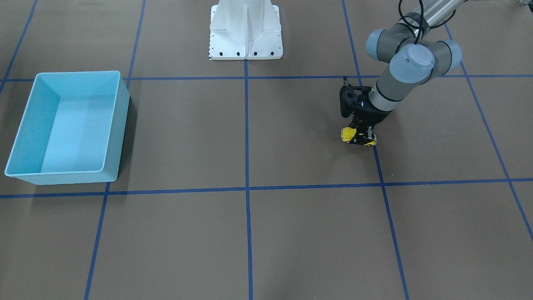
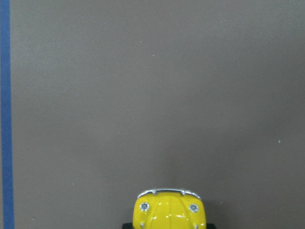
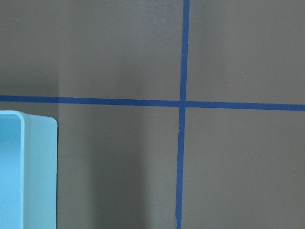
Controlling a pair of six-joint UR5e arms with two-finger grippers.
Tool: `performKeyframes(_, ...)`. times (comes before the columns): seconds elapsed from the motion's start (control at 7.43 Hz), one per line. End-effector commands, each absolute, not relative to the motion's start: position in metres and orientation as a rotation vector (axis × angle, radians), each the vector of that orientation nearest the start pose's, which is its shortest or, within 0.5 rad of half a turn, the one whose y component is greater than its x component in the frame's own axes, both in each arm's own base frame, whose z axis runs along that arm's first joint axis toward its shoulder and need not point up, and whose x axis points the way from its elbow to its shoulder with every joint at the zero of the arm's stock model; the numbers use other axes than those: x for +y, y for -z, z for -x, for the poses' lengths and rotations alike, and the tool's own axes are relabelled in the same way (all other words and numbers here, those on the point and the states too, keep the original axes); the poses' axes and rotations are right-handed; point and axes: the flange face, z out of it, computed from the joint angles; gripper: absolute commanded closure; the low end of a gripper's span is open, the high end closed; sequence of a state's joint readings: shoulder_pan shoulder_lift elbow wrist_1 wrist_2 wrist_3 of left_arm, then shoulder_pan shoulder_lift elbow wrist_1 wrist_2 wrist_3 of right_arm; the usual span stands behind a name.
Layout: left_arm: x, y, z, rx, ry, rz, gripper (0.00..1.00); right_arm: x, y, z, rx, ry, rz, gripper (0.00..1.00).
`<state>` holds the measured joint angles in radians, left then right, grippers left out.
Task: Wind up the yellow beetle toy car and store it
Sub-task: 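Drag the car backward along the table away from the blue bin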
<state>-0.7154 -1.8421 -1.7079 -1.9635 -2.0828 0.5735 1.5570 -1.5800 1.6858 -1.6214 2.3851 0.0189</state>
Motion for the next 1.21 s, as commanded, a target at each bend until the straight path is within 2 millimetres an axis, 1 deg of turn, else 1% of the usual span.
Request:
performKeyframes(0.0, -0.458, -0.423, -0.398, 0.661, -1.521, -0.804, 0.89, -0.490, -0.609, -0.054, -0.815, 0.017, -0.038, 0.00)
performKeyframes(0.13, -0.459, -0.430, -0.397, 0.662, -1.520, -0.808, 0.89, -0.490, -0.609, -0.054, -0.815, 0.017, -0.038, 0.00)
performKeyframes(0.4, -0.460, -0.431, -0.396, 0.659, -1.520, -0.808, 0.89, -0.490, -0.609, -0.054, -0.815, 0.017, -0.038, 0.00)
performKeyframes(0.81, -0.459, -0.442, -0.387, 0.674, -1.518, -0.814, 0.89, -0.490, -0.609, -0.054, -0.815, 0.017, -0.038, 0.00)
performKeyframes(1.08, -0.459, -0.458, -0.379, 0.673, -1.509, -0.820, 0.89, -0.490, -0.609, -0.054, -0.815, 0.017, -0.038, 0.00)
